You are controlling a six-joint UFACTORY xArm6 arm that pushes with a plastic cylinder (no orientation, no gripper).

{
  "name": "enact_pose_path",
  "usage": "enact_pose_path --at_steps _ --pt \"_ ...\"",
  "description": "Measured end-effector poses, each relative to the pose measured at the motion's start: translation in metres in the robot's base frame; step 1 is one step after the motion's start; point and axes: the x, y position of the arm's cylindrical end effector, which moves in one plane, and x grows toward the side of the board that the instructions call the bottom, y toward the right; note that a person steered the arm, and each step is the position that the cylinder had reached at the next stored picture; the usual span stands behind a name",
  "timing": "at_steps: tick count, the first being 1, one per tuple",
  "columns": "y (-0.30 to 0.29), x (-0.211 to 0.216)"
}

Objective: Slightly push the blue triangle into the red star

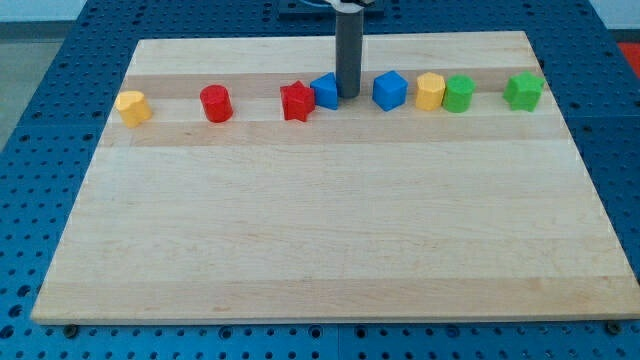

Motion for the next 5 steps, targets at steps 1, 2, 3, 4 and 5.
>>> enact_pose_path --at_steps 1,2,3,4,5 --pt "-0.004 0.000" --pt "-0.007 0.002" --pt "-0.010 0.006" --pt "-0.014 0.006" --pt "-0.027 0.006"
